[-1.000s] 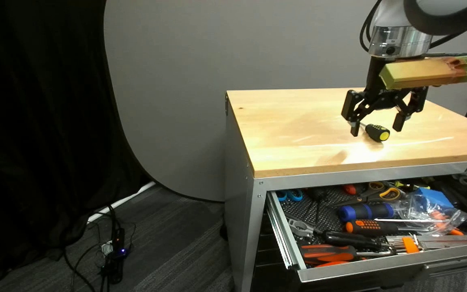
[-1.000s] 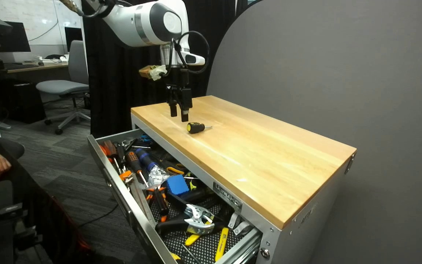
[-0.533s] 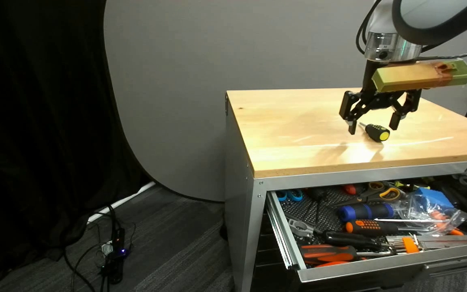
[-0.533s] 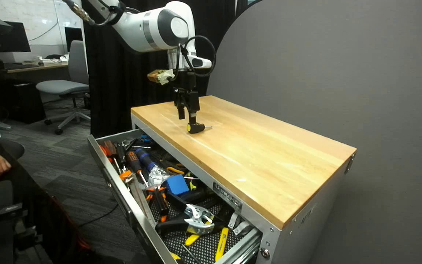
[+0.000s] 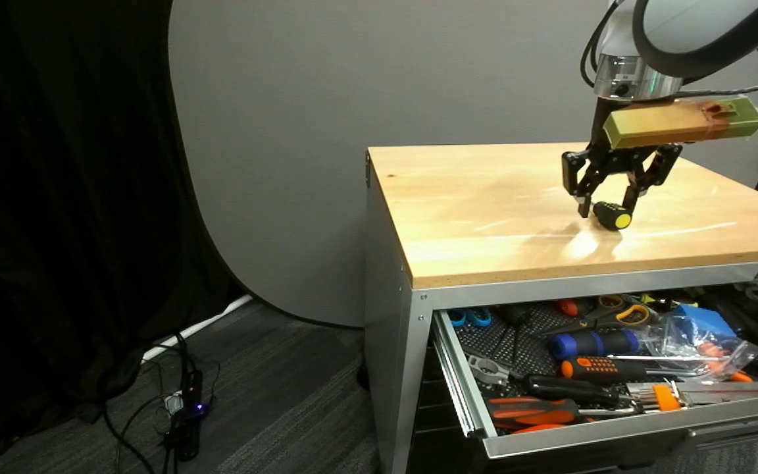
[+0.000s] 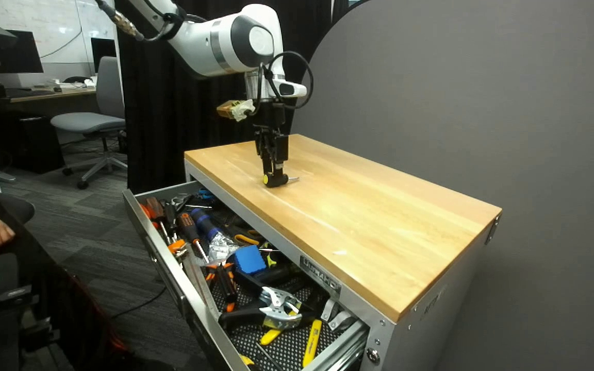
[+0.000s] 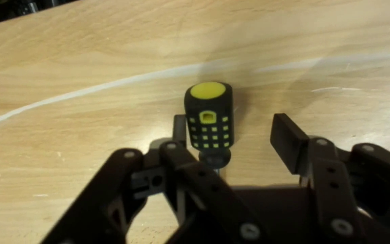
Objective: Place the black and yellow screwdriver inside the topmost drawer then close the drawer
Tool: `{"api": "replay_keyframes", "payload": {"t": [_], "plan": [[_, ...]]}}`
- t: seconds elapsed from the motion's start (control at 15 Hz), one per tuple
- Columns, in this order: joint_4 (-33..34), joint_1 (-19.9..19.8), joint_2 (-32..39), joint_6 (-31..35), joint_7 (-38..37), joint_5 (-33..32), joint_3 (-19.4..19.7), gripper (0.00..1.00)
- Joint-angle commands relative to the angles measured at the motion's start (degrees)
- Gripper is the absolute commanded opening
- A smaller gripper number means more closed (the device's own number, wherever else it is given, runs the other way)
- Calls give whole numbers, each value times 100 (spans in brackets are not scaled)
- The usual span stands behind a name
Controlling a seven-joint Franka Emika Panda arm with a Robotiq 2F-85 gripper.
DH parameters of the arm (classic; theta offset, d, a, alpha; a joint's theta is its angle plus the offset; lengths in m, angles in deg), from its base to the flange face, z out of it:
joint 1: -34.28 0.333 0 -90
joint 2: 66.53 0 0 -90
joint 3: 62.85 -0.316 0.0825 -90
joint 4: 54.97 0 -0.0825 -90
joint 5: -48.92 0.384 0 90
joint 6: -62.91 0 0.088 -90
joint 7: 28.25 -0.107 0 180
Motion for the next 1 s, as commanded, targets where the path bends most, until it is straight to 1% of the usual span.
{"api": "replay_keyframes", "payload": {"t": [0.0,0.07,0.2,0.33,0.47,0.67,0.93], "plan": [[282,144,134,-129,-124,-57,163,35],[278,142,134,-115,-130,-49,168,26],[232,100,99,-119,-97,29,139,12],[61,115,-43,-98,-109,50,113,16],[-328,96,-336,-28,-92,47,110,14],[-1328,34,-1044,67,11,67,57,13],[-2517,-7,-1822,112,-161,23,35,13]]}}
